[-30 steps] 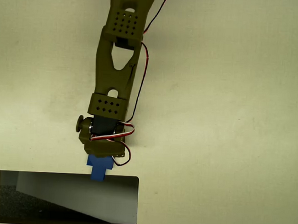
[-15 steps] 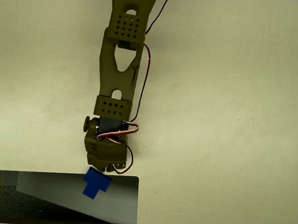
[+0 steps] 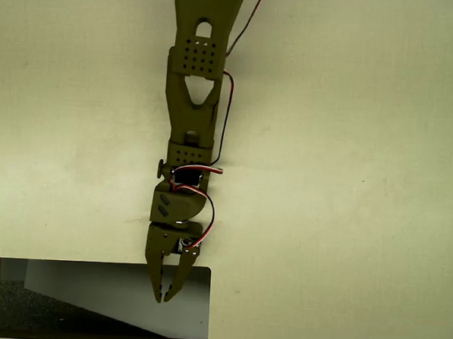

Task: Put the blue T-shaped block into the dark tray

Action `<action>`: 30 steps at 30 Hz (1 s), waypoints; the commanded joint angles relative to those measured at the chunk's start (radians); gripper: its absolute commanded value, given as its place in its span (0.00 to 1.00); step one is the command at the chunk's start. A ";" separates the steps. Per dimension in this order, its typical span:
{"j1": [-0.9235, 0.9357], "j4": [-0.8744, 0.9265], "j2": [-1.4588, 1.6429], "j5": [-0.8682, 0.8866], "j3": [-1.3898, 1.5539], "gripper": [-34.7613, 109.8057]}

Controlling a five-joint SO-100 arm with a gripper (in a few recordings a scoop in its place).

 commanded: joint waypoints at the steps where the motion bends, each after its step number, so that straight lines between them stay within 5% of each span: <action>1: -0.020 -0.075 -0.032 -0.017 -0.057 0.24; 20: -0.071 -0.198 -0.143 -0.055 -0.150 0.24; 24: -0.061 -0.212 -0.143 0.049 -0.150 0.25; 30: -0.072 -0.193 -0.143 -0.080 -0.150 0.26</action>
